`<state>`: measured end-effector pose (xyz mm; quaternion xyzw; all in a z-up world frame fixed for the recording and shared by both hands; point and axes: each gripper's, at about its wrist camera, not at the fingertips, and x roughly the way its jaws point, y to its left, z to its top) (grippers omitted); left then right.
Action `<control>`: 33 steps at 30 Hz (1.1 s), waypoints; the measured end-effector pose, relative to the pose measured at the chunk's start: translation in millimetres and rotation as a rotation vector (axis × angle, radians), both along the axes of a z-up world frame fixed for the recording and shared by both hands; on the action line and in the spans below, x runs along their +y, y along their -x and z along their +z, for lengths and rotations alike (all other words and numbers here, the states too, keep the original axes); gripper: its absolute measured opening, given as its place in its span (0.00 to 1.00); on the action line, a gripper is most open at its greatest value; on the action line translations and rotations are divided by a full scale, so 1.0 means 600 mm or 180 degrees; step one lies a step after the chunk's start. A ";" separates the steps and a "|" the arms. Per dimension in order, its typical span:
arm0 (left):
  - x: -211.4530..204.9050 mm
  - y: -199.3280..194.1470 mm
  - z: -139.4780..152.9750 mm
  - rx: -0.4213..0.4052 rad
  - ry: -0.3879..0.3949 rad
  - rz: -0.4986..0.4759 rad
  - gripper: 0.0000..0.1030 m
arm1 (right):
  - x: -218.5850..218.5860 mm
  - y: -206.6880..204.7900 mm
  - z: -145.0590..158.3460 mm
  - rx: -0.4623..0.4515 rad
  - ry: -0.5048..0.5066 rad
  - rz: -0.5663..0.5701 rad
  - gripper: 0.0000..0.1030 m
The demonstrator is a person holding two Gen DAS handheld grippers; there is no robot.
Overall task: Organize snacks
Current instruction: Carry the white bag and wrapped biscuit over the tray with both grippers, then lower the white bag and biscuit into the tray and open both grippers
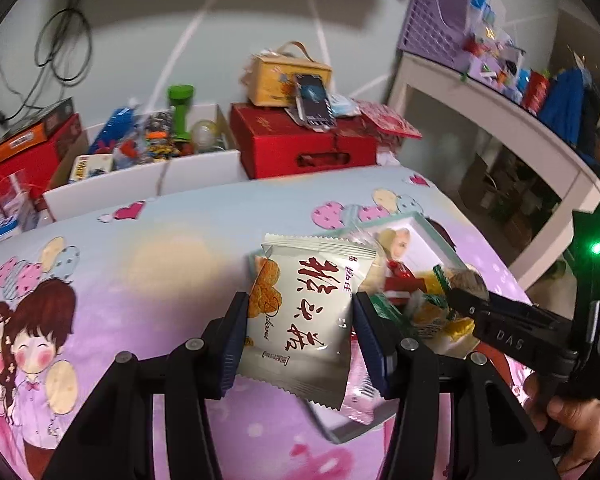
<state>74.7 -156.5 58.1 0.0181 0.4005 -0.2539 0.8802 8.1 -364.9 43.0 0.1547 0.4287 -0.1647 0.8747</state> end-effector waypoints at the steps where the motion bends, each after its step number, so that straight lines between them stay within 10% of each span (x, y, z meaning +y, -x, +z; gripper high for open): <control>1: -0.007 0.001 -0.004 0.0014 -0.0012 -0.0023 0.52 | -0.007 0.002 -0.001 0.0008 -0.0014 -0.0031 0.55; 33: -0.122 0.007 -0.079 0.0172 -0.0390 -0.0284 0.52 | -0.028 -0.003 -0.052 0.0288 -0.0274 0.0043 0.56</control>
